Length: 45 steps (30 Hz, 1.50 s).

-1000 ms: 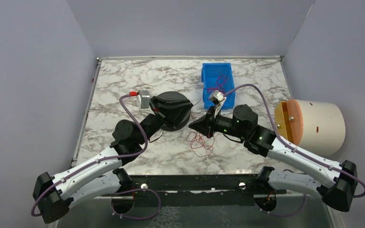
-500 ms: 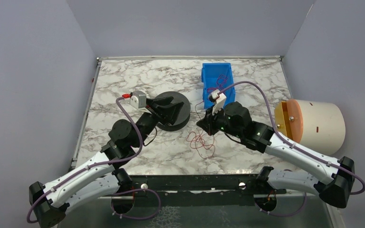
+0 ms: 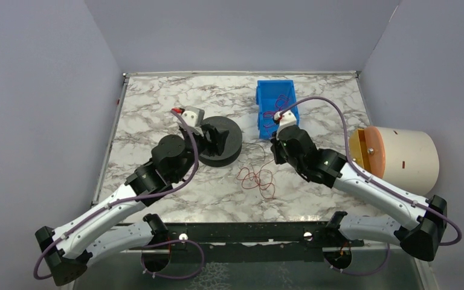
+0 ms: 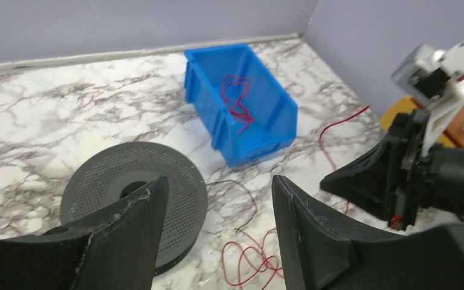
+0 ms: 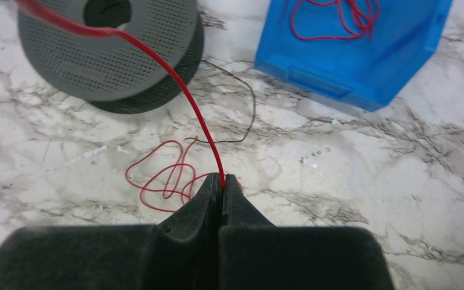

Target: Wrap the cables

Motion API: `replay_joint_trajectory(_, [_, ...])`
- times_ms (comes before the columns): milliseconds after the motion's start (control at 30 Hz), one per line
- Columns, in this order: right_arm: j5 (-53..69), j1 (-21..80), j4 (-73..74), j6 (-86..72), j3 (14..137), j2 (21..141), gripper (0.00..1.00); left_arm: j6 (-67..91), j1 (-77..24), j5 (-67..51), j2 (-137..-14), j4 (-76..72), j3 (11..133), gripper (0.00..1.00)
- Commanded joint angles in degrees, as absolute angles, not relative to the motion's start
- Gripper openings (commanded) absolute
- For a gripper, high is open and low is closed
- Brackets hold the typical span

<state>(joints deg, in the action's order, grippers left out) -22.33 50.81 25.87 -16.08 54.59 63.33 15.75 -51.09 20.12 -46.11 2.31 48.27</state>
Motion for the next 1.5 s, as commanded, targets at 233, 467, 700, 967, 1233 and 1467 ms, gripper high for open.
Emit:
replay_joint_trajectory(233, [-17.7,38.6,28.7,-23.0,54.3,65.1,0.01,8.7,-51.0,23.7,-61.5,19.8,56.7,0.70])
replay_joint_trajectory(467, [-9.8,34.1,25.6,-25.9,49.9,64.1,0.01,9.6,-50.6,30.3,-68.3,24.2,58.3,0.72])
replay_joint_trajectory(700, [-4.0,33.7,22.4,-26.6,47.5,64.7,0.01,15.6,-38.1,19.6,-66.7,22.1,55.9,0.73])
replay_joint_trajectory(967, [1.7,33.7,19.6,-26.5,46.4,66.1,0.01,20.2,-21.4,2.0,-63.6,16.8,50.6,0.75])
replay_joint_trajectory(1233, [5.2,33.7,18.2,-26.0,45.7,66.0,0.01,28.3,-3.5,-23.4,-68.1,3.1,43.2,0.75])
replay_joint_trajectory(1467, [7.3,33.7,17.3,-25.5,44.6,65.2,0.01,32.1,1.9,-35.4,-79.2,-4.8,41.9,0.76])
